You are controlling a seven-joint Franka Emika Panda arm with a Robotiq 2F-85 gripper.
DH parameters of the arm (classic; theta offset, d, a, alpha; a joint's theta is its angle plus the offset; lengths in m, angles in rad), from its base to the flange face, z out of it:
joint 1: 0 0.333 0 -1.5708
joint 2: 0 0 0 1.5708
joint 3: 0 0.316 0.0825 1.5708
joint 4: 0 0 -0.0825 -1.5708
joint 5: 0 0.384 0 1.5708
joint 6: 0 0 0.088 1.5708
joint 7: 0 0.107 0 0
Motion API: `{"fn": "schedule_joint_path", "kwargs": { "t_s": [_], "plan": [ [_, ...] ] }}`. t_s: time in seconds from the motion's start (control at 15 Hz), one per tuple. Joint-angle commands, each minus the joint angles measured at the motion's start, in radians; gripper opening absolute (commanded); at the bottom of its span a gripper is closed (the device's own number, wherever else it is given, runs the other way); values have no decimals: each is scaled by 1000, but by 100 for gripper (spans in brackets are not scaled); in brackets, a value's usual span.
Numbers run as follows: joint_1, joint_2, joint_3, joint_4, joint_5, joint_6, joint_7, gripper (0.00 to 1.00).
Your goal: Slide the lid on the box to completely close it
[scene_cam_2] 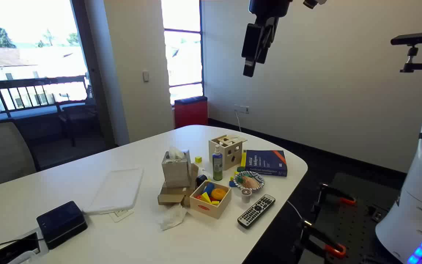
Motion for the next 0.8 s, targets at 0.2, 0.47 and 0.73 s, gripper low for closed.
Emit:
{"fn": "schedule_joint_path", "kwargs": {
  "t_s": [0.2, 0.47, 0.73],
  "plan": [
    [22, 5, -17, 4, -15, -5, 13, 100],
    [22, 5, -17, 4, -15, -5, 13, 100],
    [-3, 94, -31, 40, -18, 30, 12, 100]
  ]
}}
